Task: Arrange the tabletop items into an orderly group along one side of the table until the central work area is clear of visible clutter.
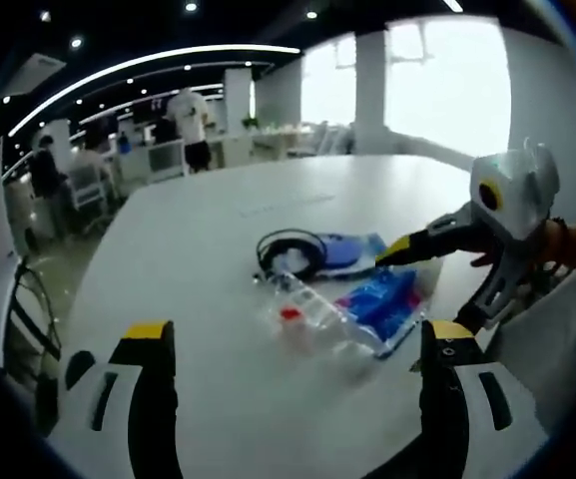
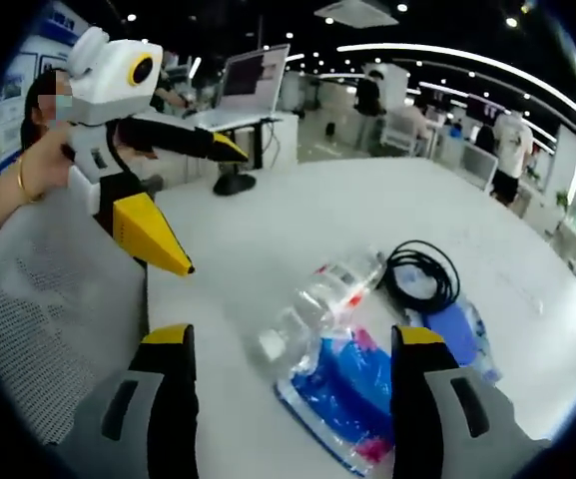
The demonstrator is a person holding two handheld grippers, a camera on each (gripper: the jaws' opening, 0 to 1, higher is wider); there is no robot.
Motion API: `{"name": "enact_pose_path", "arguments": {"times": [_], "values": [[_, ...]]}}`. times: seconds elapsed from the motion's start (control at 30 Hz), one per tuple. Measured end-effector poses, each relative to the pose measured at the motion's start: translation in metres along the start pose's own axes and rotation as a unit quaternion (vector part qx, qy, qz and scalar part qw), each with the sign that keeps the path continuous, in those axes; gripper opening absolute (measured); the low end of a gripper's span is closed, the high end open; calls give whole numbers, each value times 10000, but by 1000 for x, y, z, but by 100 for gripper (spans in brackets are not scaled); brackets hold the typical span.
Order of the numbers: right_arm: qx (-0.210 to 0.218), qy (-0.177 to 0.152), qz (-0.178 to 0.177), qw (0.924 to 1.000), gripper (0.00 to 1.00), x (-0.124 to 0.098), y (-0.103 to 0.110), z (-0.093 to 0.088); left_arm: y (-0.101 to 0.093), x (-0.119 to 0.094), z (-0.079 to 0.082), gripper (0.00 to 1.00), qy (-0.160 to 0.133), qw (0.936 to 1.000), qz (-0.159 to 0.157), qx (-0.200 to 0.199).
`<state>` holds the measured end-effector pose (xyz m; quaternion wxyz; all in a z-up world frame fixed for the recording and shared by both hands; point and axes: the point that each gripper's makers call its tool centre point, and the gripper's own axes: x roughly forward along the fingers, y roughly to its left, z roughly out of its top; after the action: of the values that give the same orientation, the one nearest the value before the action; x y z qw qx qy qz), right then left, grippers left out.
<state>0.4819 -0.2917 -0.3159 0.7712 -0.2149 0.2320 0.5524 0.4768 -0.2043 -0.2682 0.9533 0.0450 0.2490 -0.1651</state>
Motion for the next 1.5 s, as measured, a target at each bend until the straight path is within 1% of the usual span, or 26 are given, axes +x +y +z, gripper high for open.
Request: {"name": "enact_pose_path", "arguments": {"times": [0.2, 0.27, 0.33, 0.53, 0.7, 0.83, 0.87, 0.97, 1.0, 1.3, 1.37, 1.5], "values": [[-58, 37, 114, 9999, 74, 7, 8, -2, 1, -1, 0, 99, 23, 10000, 33, -10], [75, 18, 164, 9998, 71, 9, 10, -1, 1, -1, 0, 99, 13, 10000, 36, 0], [164, -16, 167, 9997, 70, 9, 11, 1, 1, -1, 1, 99, 8, 10000, 26, 8], [182, -17, 229, 9996, 65, 14, 16, 0, 1, -2, 1, 99, 20, 10000, 49, 25], [316, -15, 287, 9991, 63, 20, 19, -1, 2, -2, 1, 99, 37, 10000, 62, 47], [646, -88, 193, 9977, 61, 25, 13, 2, 2, -2, 1, 99, 27, 10000, 60, 53], [796, -127, 130, 9967, 61, 27, 10, 3, 2, -2, 1, 99, 32, 10000, 63, 56], [1043, -153, 36, 9944, 61, 29, 5, 3, 2, -3, 1, 99, 30, 10000, 53, 50], [1134, -188, -51, 9934, 61, 29, 1, 3, 2, -3, 1, 99, 22, 10000, 48, 41], [1173, -180, -336, 9924, 59, 39, -4, 0, 4, -4, -2, 99, 61, 9999, 79, 86], [1222, -183, -473, 9912, 60, 41, -8, 1, 5, -4, -2, 99, 71, 9999, 86, 96], [1379, -220, -523, 9888, 59, 48, -9, 2, 4, -4, -3, 99, 67, 9999, 81, 107]]}}
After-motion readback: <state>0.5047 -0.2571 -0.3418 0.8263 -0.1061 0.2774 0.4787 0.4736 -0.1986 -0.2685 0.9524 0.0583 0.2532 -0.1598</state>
